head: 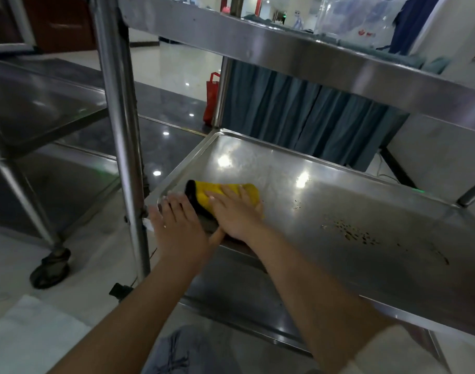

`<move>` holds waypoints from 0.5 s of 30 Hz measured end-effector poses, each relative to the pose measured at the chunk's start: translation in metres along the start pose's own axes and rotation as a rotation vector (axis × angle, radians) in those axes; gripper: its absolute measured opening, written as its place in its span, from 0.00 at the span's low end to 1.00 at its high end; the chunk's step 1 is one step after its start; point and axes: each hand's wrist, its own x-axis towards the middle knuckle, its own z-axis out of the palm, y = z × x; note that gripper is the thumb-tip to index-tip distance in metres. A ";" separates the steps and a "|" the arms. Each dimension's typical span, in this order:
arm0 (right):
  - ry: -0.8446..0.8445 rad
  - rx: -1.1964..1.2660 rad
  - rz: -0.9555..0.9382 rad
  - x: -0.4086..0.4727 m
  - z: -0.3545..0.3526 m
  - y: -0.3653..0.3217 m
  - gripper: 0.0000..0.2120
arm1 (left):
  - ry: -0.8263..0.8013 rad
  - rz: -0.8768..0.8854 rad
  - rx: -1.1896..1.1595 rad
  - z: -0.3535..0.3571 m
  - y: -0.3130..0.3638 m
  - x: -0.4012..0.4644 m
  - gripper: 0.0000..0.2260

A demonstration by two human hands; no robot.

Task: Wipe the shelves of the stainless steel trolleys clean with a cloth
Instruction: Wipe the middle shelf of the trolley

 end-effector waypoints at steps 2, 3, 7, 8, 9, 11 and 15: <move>-0.106 -0.021 -0.066 0.023 -0.004 -0.013 0.21 | 0.005 -0.043 -0.048 0.001 0.001 0.000 0.57; -0.133 -0.020 -0.081 0.029 -0.005 -0.014 0.22 | 0.009 -0.048 -0.069 0.002 0.001 0.001 0.57; -0.108 -0.015 -0.128 0.028 -0.006 -0.001 0.23 | 0.019 -0.013 -0.111 0.004 -0.002 0.006 0.56; -0.102 -0.027 -0.140 0.023 -0.006 0.005 0.22 | 0.016 0.001 -0.117 0.004 -0.003 0.006 0.56; -0.093 -0.037 -0.145 0.017 -0.008 0.013 0.22 | 0.010 0.020 -0.129 0.005 -0.003 0.007 0.55; -0.046 -0.030 -0.117 -0.001 -0.013 0.036 0.20 | -0.005 0.063 -0.144 0.005 -0.003 0.006 0.52; 0.094 -0.006 -0.025 -0.058 -0.021 0.099 0.21 | -0.024 0.153 -0.115 0.001 -0.001 0.005 0.39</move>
